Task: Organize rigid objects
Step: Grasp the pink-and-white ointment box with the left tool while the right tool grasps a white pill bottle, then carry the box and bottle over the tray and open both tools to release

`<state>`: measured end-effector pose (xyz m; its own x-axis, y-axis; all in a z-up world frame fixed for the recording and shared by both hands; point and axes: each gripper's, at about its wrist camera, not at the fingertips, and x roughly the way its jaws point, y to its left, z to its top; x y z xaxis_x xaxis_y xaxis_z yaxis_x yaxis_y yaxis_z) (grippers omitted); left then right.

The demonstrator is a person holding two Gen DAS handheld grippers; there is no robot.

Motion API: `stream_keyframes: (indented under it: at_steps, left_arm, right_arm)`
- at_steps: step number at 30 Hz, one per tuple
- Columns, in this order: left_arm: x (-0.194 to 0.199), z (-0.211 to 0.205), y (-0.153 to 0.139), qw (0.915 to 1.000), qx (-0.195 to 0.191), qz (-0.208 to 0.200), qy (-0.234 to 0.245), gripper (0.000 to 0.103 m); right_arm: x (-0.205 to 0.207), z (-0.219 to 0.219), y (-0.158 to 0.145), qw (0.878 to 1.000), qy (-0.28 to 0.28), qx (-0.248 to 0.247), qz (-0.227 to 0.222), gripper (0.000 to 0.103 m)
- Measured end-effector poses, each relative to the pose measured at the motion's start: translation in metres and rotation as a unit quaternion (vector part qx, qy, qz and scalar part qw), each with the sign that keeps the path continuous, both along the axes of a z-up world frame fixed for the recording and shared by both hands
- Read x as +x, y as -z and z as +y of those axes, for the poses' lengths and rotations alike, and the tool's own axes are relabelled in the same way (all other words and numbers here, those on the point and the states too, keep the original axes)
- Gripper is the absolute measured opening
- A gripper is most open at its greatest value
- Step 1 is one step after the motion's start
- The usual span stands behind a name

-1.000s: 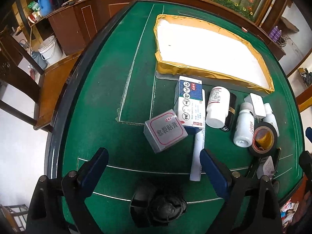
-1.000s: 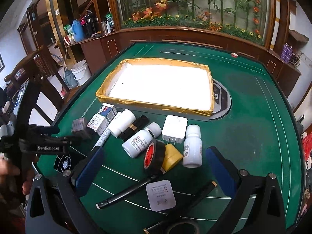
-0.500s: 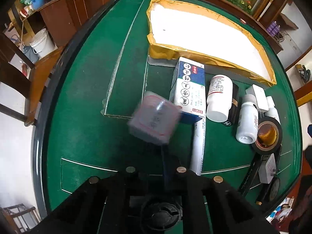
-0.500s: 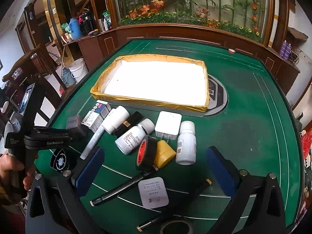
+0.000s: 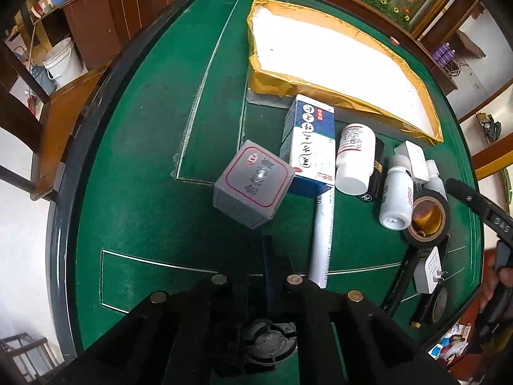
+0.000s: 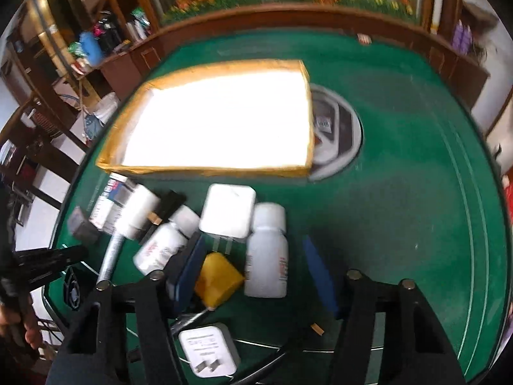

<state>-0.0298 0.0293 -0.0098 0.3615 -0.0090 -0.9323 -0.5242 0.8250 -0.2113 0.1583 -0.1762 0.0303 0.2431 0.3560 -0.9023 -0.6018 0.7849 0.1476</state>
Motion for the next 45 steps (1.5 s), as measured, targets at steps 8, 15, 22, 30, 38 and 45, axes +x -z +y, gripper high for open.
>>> stream_keyframes:
  at_steps: [8, 15, 22, 30, 38, 45]
  left_arm:
    - [0.01, 0.001, -0.001, 0.9998, 0.005, -0.001, 0.017, 0.012]
    - [0.02, 0.008, 0.0, 0.9996, 0.011, -0.001, 0.026, 0.032]
    - [0.032, 0.011, 0.0, 0.9988, 0.02, 0.002, 0.045, 0.052]
    - [0.032, 0.02, -0.006, 0.9975, 0.033, -0.014, 0.061, 0.07]
    - [0.044, 0.016, -0.002, 0.993, 0.056, -0.009, 0.104, 0.05]
    - [0.032, 0.03, -0.017, 0.996, 0.026, -0.032, 0.08, 0.049]
  right_arm:
    - [0.012, 0.012, 0.037, 0.999, -0.002, -0.028, 0.043, 0.034]
    - [0.012, 0.013, 0.038, 0.999, -0.002, -0.027, 0.043, 0.034]
    - [0.012, 0.013, 0.038, 0.999, 0.001, -0.028, 0.047, 0.033]
    - [0.014, 0.01, 0.04, 0.999, 0.009, -0.022, 0.049, 0.033]
    - [0.013, 0.008, 0.042, 0.998, 0.013, -0.021, 0.05, 0.033]
    - [0.01, 0.002, 0.031, 0.999, 0.021, 0.001, 0.048, 0.033]
